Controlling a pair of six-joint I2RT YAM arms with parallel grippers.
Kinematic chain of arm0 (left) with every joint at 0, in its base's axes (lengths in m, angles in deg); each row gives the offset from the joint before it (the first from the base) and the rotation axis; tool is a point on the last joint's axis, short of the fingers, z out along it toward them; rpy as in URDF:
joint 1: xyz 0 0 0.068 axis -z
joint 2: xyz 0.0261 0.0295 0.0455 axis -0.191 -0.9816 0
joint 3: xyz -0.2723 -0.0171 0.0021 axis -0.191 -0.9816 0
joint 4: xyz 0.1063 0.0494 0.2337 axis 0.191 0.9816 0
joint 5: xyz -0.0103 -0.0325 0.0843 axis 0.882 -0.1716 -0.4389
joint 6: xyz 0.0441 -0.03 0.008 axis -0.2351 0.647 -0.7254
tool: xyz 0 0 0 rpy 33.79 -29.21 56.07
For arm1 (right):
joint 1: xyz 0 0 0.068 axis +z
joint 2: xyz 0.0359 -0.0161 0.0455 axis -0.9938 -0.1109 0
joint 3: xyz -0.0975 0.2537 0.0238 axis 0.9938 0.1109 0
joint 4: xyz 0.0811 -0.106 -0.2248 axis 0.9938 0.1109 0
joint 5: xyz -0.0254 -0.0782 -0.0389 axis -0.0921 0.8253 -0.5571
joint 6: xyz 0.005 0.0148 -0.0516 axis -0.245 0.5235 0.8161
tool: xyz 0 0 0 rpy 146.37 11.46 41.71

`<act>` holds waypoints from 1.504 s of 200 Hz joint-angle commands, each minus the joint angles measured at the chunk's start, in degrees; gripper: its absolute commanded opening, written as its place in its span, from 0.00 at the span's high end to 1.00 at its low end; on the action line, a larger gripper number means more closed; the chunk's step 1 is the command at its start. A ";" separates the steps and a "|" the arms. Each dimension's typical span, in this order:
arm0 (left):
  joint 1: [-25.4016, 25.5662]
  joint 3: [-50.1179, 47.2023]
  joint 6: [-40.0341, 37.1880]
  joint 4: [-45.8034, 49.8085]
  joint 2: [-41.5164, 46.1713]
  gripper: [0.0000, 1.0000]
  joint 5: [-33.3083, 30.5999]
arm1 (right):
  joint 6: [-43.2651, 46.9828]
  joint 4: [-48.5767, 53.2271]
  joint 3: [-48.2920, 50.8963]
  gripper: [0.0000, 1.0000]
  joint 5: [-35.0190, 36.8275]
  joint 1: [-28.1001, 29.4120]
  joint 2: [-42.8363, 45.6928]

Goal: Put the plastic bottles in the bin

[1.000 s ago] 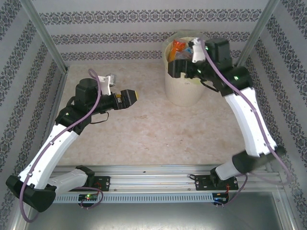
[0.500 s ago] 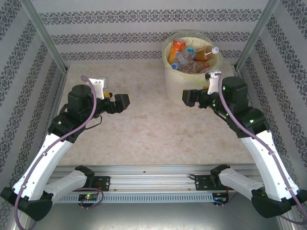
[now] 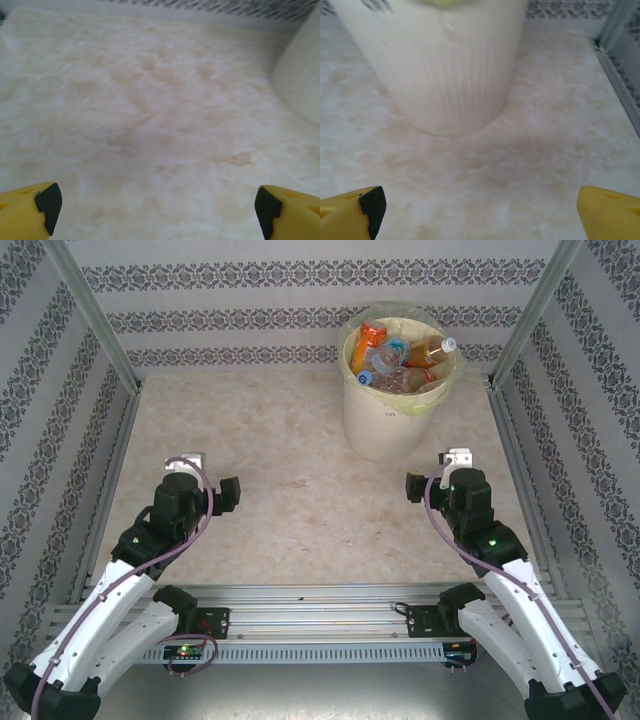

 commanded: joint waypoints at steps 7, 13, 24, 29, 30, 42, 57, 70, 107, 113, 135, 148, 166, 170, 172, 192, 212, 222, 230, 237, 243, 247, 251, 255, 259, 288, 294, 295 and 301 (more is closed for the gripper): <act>0.33 -3.40 -3.23 -2.66 0.20 0.00 -10.37 | 3.81 -12.10 7.69 0.02 6.35 -2.06 2.61; 0.34 -4.09 -4.16 -3.13 -0.22 0.00 -10.81 | 4.04 -13.95 9.42 0.02 7.30 -2.55 2.75; 0.34 -5.60 -5.81 -5.03 -1.14 0.00 -11.20 | 3.48 -19.49 12.54 0.02 7.32 -4.04 2.20; 0.25 -6.29 -6.83 -6.15 -1.66 0.00 -11.18 | 3.66 -22.66 14.22 0.02 6.90 -4.71 1.40; 0.29 -6.47 -6.94 -6.39 -1.71 0.00 -11.20 | 3.75 -23.31 14.68 0.02 6.81 -4.90 1.24; 0.24 -7.84 -8.48 -8.84 -3.18 0.00 -11.79 | 4.24 -30.87 19.11 0.02 6.18 -7.10 -2.43; 0.09 -8.84 -9.64 -10.81 -4.97 0.00 -12.71 | 3.98 -36.57 21.12 0.02 5.39 -9.67 -7.79; -0.18 -9.97 -11.28 -13.17 -6.23 0.00 -12.95 | 4.45 -44.28 23.35 0.02 2.68 -11.31 -12.33; -2.21 -14.74 -13.83 -23.79 -10.03 0.00 -11.86 | 6.23 -59.86 23.66 0.02 -1.10 -13.07 -23.85; -2.66 -15.06 -14.21 -25.28 -10.96 0.00 -11.77 | 6.06 -62.35 23.52 0.02 -1.24 -13.40 -25.84; -5.01 -15.94 -14.82 -30.07 -14.75 0.00 -10.37 | 7.31 -69.32 21.35 0.02 -2.38 -13.74 -33.13; -6.45 -16.37 -15.55 -33.14 -16.65 0.00 -9.37 | 6.38 -71.10 19.69 0.02 -3.19 -14.01 -36.71; -8.34 -17.00 -16.55 -36.77 -18.97 0.00 -8.09 | 6.36 -78.51 19.63 0.02 -5.85 -14.23 -43.91; -8.88 -17.16 -16.47 -37.52 -19.41 0.00 -7.95 | 6.63 -80.00 19.58 0.02 -6.35 -14.10 -45.74; -9.11 -17.16 -16.29 -37.91 -19.62 0.00 -7.90 | 6.77 -80.64 19.48 0.02 -6.72 -14.06 -46.63; -11.40 -18.03 -16.22 -42.56 -22.01 0.00 -5.88 | 8.42 -80.67 16.96 0.02 -9.90 -13.73 -49.98; -12.77 -20.01 -17.66 -49.04 -24.45 0.00 -4.20 | 6.90 -73.53 13.30 0.02 -13.47 -15.89 -49.49; -13.63 -21.01 -17.98 -52.88 -25.84 0.00 -2.88 | 5.75 -74.49 13.73 0.02 -14.06 -16.66 -49.58; -14.06 -20.66 -18.33 -53.48 -26.60 0.00 -1.75 | 5.92 -72.09 13.19 0.02 -13.66 -16.62 -48.74; -14.41 -20.69 -18.86 -54.91 -27.44 0.00 -0.57 | 6.12 -72.14 13.24 0.02 -13.06 -16.39 -48.79; -14.59 -20.58 -19.59 -56.24 -28.43 0.00 0.29 | 6.33 -73.15 13.38 0.02 -12.66 -16.20 -49.16; -14.71 -20.46 -19.98 -57.11 -29.04 0.00 1.07 | 6.43 -73.19 13.38 0.02 -12.61 -16.10 -49.14; -14.93 -20.48 -20.42 -58.17 -29.73 0.00 1.70 | 6.58 -72.56 13.23 0.02 -12.36 -15.95 -48.97; -15.01 -20.59 -20.83 -59.38 -30.44 0.00 2.15 | 6.73 -72.09 13.12 0.02 -11.98 -15.73 -48.84; -15.05 -20.73 -21.14 -61.22 -31.19 0.00 2.68 | 6.82 -72.00 13.12 0.02 -11.78 -15.57 -48.78; -17.31 -23.32 -20.48 -79.91 -38.51 0.00 9.09 | 6.82 -72.38 13.21 0.02 -11.85 -15.66 -48.92; -17.36 -22.52 -21.08 -80.04 -39.60 0.00 9.40 | 6.79 -72.32 13.21 0.02 -11.83 -15.63 -48.86; -17.39 -22.36 -21.09 -79.72 -39.66 0.00 9.41 | 6.81 -72.31 13.21 0.02 -11.83 -15.63 -48.85; -17.71 -21.36 -21.02 -78.26 -40.33 0.00 9.94 | 6.81 -72.39 13.21 0.02 -11.87 -15.63 -48.90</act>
